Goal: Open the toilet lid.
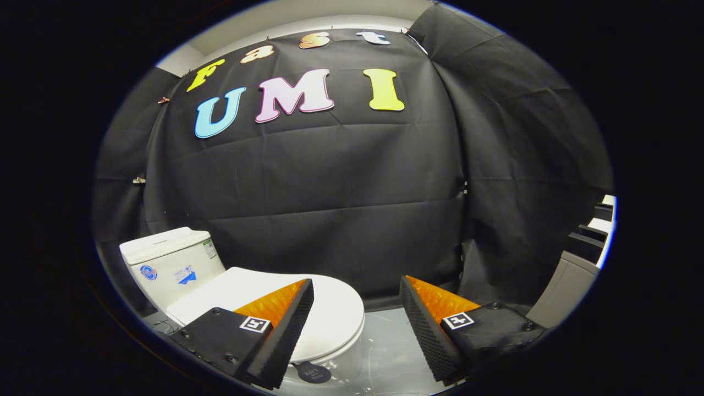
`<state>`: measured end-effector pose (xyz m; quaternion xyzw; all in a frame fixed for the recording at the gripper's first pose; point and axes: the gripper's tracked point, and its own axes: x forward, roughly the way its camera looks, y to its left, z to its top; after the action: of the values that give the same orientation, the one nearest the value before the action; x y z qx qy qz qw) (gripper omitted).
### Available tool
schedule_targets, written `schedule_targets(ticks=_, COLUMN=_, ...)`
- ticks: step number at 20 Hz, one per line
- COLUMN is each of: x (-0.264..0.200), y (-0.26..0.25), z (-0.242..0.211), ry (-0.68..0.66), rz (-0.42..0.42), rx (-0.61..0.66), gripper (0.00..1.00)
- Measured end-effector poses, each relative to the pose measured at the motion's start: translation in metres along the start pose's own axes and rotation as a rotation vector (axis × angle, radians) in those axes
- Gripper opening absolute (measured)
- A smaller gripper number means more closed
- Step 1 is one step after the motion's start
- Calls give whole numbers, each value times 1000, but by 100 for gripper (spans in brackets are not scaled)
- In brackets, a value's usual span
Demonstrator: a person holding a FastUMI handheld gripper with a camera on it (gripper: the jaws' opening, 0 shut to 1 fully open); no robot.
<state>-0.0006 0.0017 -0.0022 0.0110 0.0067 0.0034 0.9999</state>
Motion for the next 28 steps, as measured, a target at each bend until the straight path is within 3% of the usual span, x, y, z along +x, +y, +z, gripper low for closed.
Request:
schedule_targets(ticks=21, x=-10, y=0, z=7, ry=19, rz=-3, rx=22, gripper=98)
schedule_targets(ticks=28, x=-14, y=-3, z=-15, ry=74, rz=-2, rx=63, gripper=98)
